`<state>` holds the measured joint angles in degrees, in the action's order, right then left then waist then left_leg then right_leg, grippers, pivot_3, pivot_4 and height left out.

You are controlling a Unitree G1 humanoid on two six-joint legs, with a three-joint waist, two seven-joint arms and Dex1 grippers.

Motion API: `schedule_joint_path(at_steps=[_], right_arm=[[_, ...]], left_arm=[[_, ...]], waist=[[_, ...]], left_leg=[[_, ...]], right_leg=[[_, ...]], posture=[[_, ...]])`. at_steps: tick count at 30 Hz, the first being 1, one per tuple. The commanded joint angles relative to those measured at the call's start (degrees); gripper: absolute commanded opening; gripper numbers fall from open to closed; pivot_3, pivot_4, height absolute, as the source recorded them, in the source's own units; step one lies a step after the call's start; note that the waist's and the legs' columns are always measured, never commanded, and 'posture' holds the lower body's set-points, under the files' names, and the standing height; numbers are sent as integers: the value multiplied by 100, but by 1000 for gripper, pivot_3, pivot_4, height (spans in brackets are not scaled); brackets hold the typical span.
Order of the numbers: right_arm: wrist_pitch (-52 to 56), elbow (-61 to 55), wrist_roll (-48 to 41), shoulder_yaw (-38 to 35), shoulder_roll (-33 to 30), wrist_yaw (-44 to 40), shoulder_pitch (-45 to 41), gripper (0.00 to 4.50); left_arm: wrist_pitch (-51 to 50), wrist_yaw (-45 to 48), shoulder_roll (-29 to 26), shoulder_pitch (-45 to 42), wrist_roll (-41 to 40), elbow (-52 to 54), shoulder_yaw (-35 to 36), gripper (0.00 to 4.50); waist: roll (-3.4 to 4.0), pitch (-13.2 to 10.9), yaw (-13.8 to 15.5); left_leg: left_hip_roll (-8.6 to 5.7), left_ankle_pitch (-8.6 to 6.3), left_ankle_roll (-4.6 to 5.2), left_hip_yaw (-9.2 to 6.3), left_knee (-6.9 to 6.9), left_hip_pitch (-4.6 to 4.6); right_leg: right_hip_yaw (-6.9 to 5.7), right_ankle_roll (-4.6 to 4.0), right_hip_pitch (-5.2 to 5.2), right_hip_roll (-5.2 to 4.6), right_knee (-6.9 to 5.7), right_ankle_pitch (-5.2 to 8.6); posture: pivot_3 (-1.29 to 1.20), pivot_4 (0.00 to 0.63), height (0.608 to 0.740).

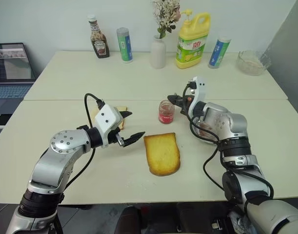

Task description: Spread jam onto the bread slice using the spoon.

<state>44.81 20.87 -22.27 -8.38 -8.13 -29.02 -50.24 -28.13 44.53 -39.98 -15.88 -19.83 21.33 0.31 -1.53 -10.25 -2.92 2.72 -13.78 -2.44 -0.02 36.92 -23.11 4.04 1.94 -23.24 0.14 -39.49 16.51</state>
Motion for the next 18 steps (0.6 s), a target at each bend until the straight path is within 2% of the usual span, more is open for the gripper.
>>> schedule_joint_path(at_steps=[1, 18], right_arm=[[64, -345, -300, -183, 29, 82, -212, 11], [536, -247, -1057, -932, -70, 709, -474, 11]], left_arm=[[146, 29, 24, -67, 31, 26, 12, 4500], [273, 76, 31, -80, 135, -34, -48, 4500]], waist=[[0, 0, -2], [0, 0, -14]], left_leg=[[0, 0, 0, -1, 0, 0], [0, 0, 0, -1, -1, -5]], right_leg=[[0, 0, 0, 0, 0, 0], [-1, 0, -2, 0, 5, 0]], posture=[[0, 150, 740], [0, 150, 740]])
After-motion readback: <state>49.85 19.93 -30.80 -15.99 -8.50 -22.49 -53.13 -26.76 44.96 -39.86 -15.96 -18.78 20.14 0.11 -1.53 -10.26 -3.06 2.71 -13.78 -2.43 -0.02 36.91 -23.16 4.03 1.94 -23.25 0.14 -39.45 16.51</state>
